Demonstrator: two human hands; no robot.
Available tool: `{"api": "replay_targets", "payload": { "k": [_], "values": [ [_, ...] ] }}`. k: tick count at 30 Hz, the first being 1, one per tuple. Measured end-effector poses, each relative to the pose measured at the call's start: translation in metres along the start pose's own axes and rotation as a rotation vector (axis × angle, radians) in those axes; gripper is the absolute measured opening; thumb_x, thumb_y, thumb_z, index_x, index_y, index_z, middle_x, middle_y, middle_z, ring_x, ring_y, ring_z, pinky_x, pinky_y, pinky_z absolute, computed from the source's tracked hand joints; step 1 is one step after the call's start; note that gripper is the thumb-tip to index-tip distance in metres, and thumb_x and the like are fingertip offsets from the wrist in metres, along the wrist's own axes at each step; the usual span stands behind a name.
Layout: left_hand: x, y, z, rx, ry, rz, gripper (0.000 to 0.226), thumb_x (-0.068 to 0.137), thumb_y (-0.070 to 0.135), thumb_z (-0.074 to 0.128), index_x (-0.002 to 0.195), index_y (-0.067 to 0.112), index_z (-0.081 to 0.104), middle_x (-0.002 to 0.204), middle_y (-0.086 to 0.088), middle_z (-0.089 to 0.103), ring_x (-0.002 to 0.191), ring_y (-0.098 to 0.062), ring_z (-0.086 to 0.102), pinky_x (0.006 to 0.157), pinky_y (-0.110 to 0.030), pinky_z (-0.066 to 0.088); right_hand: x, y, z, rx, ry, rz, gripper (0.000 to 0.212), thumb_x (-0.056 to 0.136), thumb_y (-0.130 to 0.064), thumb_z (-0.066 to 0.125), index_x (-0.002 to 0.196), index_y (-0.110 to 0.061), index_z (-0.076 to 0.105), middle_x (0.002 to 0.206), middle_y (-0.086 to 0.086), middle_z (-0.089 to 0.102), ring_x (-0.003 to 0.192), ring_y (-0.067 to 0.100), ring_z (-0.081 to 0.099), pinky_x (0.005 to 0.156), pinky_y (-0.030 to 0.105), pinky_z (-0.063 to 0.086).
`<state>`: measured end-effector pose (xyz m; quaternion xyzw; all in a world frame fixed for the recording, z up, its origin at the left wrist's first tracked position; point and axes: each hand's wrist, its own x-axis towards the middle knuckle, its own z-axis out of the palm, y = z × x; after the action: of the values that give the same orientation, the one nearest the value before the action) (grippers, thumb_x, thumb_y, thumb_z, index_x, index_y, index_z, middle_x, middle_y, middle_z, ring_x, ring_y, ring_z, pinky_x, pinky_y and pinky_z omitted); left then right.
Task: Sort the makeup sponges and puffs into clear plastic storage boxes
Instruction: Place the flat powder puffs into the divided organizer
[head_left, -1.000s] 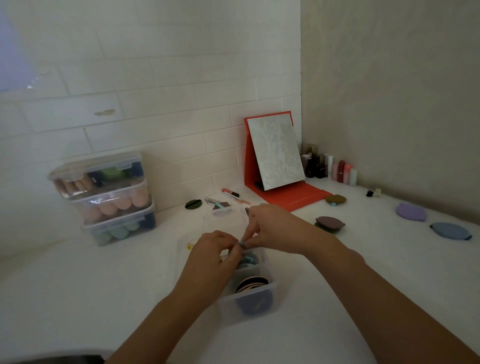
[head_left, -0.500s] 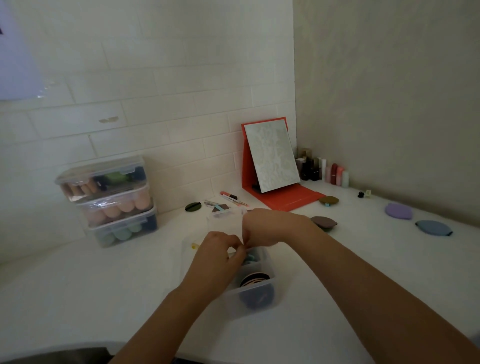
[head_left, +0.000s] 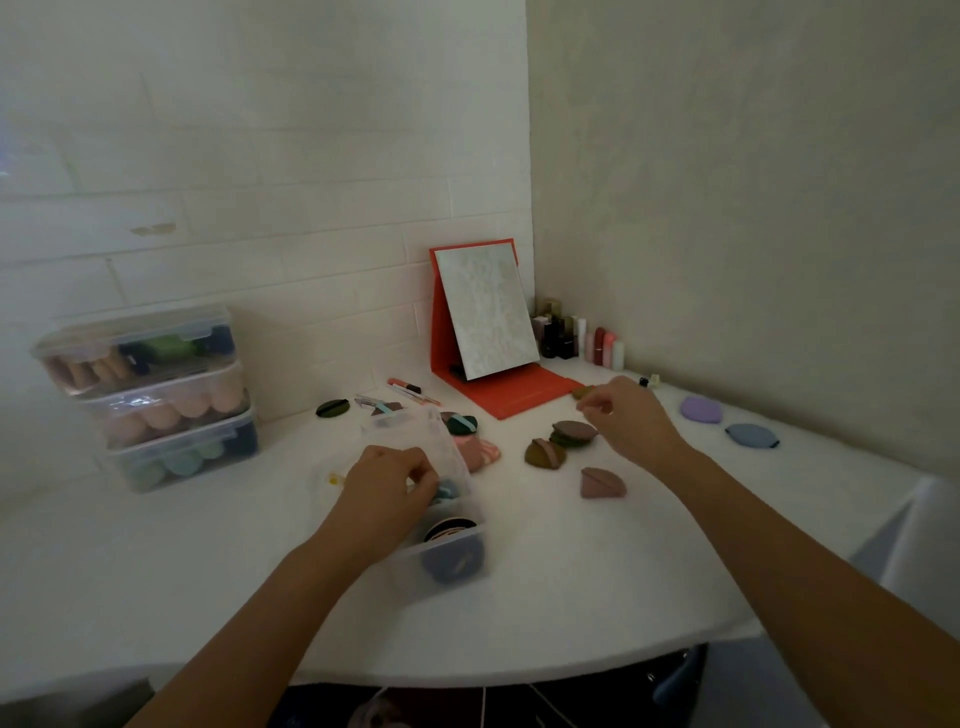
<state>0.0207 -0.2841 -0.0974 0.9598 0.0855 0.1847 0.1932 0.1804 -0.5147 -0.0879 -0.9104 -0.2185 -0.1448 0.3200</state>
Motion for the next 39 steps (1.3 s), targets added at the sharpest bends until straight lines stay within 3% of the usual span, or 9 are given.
{"api": "replay_targets", "payload": {
  "k": [4, 11, 15, 22, 25, 28, 31, 35, 39],
  "values": [
    [0.0, 0.001, 0.001, 0.022, -0.01, -0.005, 0.021, 0.093, 0.03, 0.046, 0.095, 0.019, 0.065, 0.097, 0.0, 0.063, 0.099, -0.017, 0.051, 0.088, -0.034, 0.046, 0.0, 0.06, -0.014, -0.139, 0.148, 0.234, 0.034, 0.092, -0.021, 0.055, 0.124, -0.01, 0.056, 0.127, 0.016, 0.051, 0.12, 0.027, 0.046, 0.099, 0.031, 0.034],
    [0.001, 0.006, 0.0, 0.067, -0.035, -0.033, 0.024, 0.096, 0.03, 0.042, 0.103, 0.019, 0.062, 0.106, -0.002, 0.062, 0.105, -0.018, 0.047, 0.092, -0.031, 0.043, -0.012, 0.126, -0.024, -0.315, 0.009, 0.578, 0.053, 0.091, -0.041, 0.05, 0.141, -0.029, 0.037, 0.144, 0.025, 0.031, 0.131, 0.04, 0.029, 0.11, 0.043, 0.024],
    [0.0, 0.009, 0.0, 0.106, -0.048, -0.034, 0.026, 0.097, 0.03, 0.04, 0.105, 0.018, 0.061, 0.107, -0.003, 0.062, 0.106, -0.018, 0.046, 0.089, -0.028, 0.041, -0.014, 0.135, -0.019, -0.273, 0.064, 0.522, 0.036, 0.094, -0.03, 0.044, 0.128, -0.021, 0.055, 0.128, 0.023, 0.047, 0.119, 0.037, 0.042, 0.099, 0.034, 0.033],
    [0.0, 0.012, 0.0, 0.103, -0.042, -0.053, 0.026, 0.097, 0.029, 0.039, 0.104, 0.016, 0.061, 0.108, -0.004, 0.061, 0.107, -0.018, 0.045, 0.089, -0.027, 0.04, -0.015, 0.105, -0.023, 0.099, 0.223, 0.416, 0.026, 0.078, 0.006, 0.065, 0.104, 0.008, 0.068, 0.115, 0.02, 0.063, 0.118, 0.034, 0.052, 0.094, 0.029, 0.038],
    [0.0, 0.011, 0.001, 0.095, -0.039, -0.044, 0.025, 0.097, 0.029, 0.04, 0.105, 0.017, 0.06, 0.109, -0.003, 0.06, 0.108, -0.017, 0.045, 0.09, -0.026, 0.039, -0.011, 0.079, -0.028, 0.356, 0.16, 0.43, 0.038, 0.069, 0.009, 0.073, 0.106, 0.005, 0.068, 0.113, 0.017, 0.063, 0.098, 0.026, 0.061, 0.075, 0.019, 0.04],
    [-0.001, 0.013, 0.001, 0.05, -0.015, -0.071, 0.025, 0.097, 0.028, 0.04, 0.114, 0.02, 0.057, 0.114, 0.0, 0.056, 0.113, -0.015, 0.044, 0.093, -0.025, 0.038, -0.008, 0.032, -0.033, 0.456, 0.075, 0.318, 0.038, 0.079, 0.007, 0.066, 0.115, -0.004, 0.066, 0.1, 0.009, 0.065, 0.083, 0.015, 0.054, 0.051, 0.003, 0.037],
    [-0.001, 0.014, 0.0, 0.109, -0.039, -0.052, 0.03, 0.098, 0.03, 0.037, 0.116, 0.021, 0.059, 0.118, -0.001, 0.057, 0.115, -0.016, 0.042, 0.094, -0.026, 0.036, -0.01, -0.023, -0.038, 0.581, -0.032, 0.09, 0.025, 0.087, -0.002, 0.063, 0.111, -0.007, 0.068, 0.09, -0.001, 0.067, 0.078, 0.015, 0.063, 0.057, 0.004, 0.046],
    [-0.001, 0.013, -0.001, 0.112, -0.067, -0.045, 0.03, 0.099, 0.03, 0.035, 0.115, 0.022, 0.06, 0.116, -0.002, 0.058, 0.114, -0.017, 0.04, 0.093, -0.027, 0.035, -0.016, -0.081, -0.023, 0.329, -0.317, -0.139, 0.014, 0.09, -0.021, 0.06, 0.101, -0.014, 0.066, 0.084, -0.004, 0.064, 0.07, 0.005, 0.062, 0.059, 0.013, 0.049],
    [-0.002, 0.012, 0.0, 0.077, -0.051, -0.049, 0.03, 0.098, 0.029, 0.036, 0.114, 0.021, 0.061, 0.113, 0.0, 0.058, 0.114, -0.016, 0.04, 0.095, -0.027, 0.035, -0.023, -0.113, 0.011, 0.144, -0.288, -0.32, 0.02, 0.086, -0.021, 0.065, 0.105, -0.014, 0.068, 0.09, 0.001, 0.065, 0.073, 0.009, 0.053, 0.059, 0.016, 0.038]
  ]
}}
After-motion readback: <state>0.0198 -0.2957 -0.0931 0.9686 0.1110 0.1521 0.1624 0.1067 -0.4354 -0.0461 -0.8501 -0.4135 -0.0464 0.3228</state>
